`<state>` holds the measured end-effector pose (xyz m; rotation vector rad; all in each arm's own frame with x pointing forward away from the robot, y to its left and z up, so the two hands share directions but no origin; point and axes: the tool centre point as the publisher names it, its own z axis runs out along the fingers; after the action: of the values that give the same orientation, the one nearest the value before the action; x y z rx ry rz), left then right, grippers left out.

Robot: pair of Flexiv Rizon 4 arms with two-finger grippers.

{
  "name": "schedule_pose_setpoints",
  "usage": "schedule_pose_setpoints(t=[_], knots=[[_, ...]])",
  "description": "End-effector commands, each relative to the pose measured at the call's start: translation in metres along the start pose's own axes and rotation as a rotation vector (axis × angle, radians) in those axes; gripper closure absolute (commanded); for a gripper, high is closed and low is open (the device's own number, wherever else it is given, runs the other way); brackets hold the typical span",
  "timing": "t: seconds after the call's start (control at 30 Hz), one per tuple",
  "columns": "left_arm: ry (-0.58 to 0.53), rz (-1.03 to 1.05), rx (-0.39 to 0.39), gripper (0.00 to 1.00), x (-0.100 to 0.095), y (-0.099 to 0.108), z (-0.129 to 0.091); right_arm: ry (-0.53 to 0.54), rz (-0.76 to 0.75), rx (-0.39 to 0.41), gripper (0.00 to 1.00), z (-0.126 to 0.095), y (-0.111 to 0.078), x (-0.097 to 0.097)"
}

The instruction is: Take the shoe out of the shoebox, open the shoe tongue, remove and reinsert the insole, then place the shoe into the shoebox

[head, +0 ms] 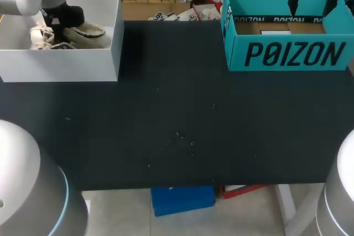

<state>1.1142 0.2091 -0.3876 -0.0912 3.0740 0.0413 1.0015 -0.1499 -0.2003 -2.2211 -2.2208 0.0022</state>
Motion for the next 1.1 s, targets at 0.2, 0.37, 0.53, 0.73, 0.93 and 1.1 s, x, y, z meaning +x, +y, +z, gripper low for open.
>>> schedule_pose_setpoints(t=[0.2,0.37,0.53,0.73,0.93,1.1], knots=[[0.009,0.057,0.005,1.00,-0.014,0.001,-0.061,0.000,0.000,0.000,0.00,0.000,0.000,0.000],[-0.004,0.068,-0.004,1.00,-0.023,-0.004,-0.098,0.000,0.000,0.000,0.00,0.000,0.000,0.000],[-0.037,0.046,-0.005,1.00,-0.025,-0.015,-0.142,0.000,0.000,0.000,0.00,0.000,0.000,0.000],[-0.104,0.029,0.006,1.00,-0.011,-0.039,-0.193,0.000,0.000,0.000,0.00,0.000,0.000,0.000],[-0.154,0.014,0.027,1.00,0.024,-0.067,-0.221,0.000,0.000,0.000,0.00,0.000,0.000,0.000],[-0.161,0.020,0.045,1.00,0.066,-0.096,-0.229,0.000,0.000,0.000,0.00,0.000,0.000,0.000]])
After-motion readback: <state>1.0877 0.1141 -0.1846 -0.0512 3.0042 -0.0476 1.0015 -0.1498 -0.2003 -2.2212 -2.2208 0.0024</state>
